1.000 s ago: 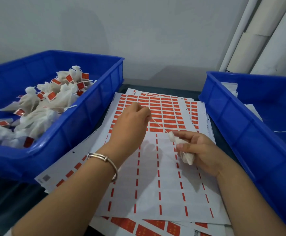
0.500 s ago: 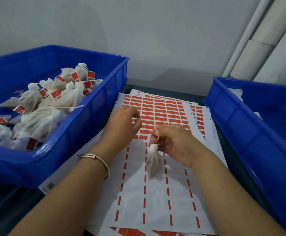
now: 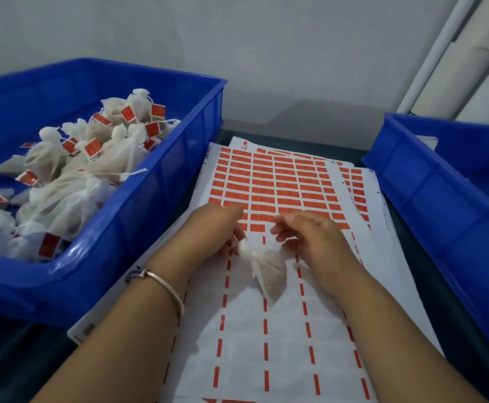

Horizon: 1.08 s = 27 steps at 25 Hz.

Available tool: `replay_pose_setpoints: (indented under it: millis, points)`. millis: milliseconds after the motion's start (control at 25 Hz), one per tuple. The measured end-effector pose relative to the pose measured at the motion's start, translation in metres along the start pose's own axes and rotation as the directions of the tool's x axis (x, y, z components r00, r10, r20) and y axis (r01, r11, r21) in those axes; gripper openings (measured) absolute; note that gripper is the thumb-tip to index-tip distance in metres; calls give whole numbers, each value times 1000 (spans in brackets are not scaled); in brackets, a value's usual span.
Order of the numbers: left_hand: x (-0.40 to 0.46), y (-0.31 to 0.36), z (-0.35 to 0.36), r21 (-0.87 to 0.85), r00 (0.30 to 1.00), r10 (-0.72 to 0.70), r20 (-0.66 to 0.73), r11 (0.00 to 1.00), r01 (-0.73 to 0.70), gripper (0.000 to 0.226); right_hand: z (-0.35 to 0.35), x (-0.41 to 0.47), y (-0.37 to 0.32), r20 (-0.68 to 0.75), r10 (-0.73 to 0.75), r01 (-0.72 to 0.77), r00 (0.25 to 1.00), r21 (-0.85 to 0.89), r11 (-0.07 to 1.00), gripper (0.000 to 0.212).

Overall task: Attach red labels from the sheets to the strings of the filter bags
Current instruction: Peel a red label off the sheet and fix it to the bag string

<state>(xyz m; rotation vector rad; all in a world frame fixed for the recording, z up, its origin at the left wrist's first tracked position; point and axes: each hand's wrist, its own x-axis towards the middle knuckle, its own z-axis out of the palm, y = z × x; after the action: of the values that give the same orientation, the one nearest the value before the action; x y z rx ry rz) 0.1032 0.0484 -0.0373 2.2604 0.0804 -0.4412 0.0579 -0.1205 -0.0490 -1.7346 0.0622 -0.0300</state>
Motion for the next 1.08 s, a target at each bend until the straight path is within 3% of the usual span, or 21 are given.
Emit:
replay_pose_setpoints:
  millis: [80, 160, 240, 400, 560, 640, 680, 840, 960, 1080]
  points:
    - [-3, 6, -7, -226, 984, -84, 156, 967, 118, 42, 2, -2, 2, -11, -18, 18, 1000, -22, 1000, 25]
    - [-9, 10, -9, -265, 979, -43, 201, 960, 96, 28, 2, -5, 2, -2, -29, 29, 1000, -28, 999, 27]
    - [-15, 14, -11, -353, 984, 43, 172, 935, 21, 10, 2, -7, 2, 5, -38, 38, 999, -31, 999, 28]
    - [-16, 13, -12, -569, 980, 198, 10, 807, -157, 2, 4, -9, 1, 60, -47, 49, 997, -35, 998, 30]
    - [-19, 13, -3, -476, 933, 348, -92, 807, -348, 14, 8, -9, 2, 130, -80, 81, 988, -7, 997, 34]
    - [-19, 14, 1, -492, 918, 375, -129, 779, -388, 17, 9, -9, 1, 140, -91, 90, 986, 12, 996, 22]
    - [-19, 14, 2, -500, 912, 381, -153, 766, -404, 18, 8, -8, 1, 139, -81, 76, 987, 41, 996, 16]
    - [-19, 17, 12, -463, 887, 409, -214, 757, -461, 22, 6, -1, 6, 111, -24, 12, 994, 112, 994, 29]
    - [-17, 16, 20, -423, 873, 423, -245, 763, -489, 23, 7, 3, 7, 74, 5, -21, 997, 222, 975, 19]
    - [-9, 14, 25, -418, 876, 353, -328, 777, -470, 24, 5, 4, 7, 75, 29, -52, 997, 326, 944, 20]
